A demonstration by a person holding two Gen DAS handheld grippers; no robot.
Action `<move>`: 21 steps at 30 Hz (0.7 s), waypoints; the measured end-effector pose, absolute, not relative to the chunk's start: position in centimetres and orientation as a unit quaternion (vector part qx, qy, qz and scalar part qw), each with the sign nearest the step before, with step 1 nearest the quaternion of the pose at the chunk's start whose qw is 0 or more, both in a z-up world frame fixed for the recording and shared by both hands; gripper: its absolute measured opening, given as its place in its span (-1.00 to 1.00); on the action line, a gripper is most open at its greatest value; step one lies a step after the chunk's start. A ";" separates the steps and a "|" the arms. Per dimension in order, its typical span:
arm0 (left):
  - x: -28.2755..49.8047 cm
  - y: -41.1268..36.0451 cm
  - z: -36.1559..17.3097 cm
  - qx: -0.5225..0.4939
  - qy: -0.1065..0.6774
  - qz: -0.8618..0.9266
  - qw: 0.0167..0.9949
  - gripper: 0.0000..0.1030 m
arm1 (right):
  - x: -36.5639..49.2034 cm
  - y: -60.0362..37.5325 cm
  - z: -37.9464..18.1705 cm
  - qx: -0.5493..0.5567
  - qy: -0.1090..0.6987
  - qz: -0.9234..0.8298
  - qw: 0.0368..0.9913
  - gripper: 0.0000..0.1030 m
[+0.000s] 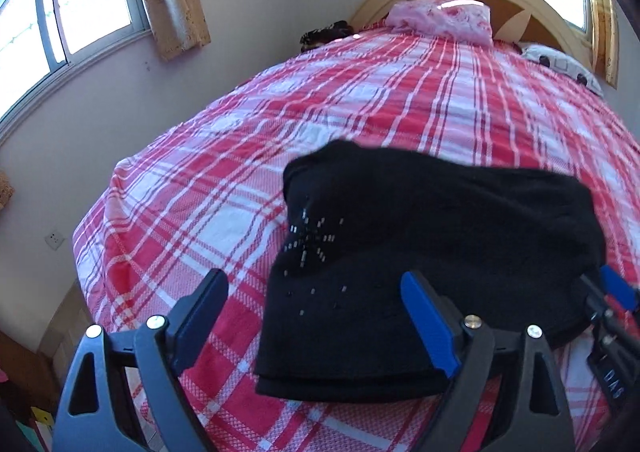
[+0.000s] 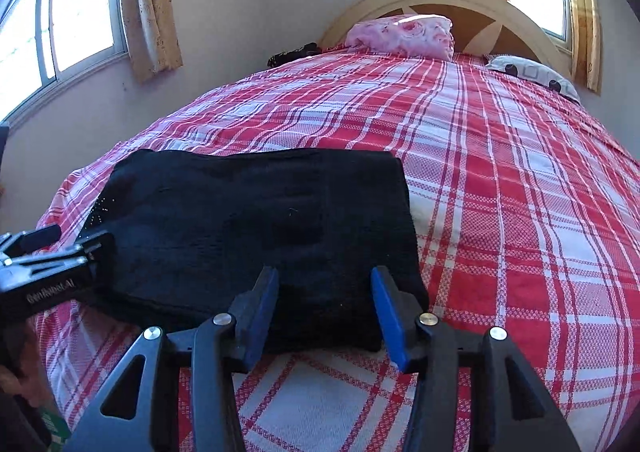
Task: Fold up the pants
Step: 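Lower the folded pants onto the bedspread and open both grippers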
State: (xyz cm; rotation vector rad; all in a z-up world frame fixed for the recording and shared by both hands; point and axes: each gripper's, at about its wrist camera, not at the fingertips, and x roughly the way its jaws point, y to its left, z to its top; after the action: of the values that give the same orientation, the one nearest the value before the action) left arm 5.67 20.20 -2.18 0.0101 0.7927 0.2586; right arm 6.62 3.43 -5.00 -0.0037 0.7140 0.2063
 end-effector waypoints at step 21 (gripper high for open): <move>12.7 21.4 -4.4 -0.032 0.415 0.131 0.900 0.91 | 6.8 3.2 -5.4 0.011 0.347 0.121 0.930 0.44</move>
State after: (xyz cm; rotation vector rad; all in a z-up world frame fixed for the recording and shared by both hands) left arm 12.71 21.43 -4.45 -0.0666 0.8588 0.2710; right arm 6.78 3.21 -5.43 0.0223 0.7115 0.2487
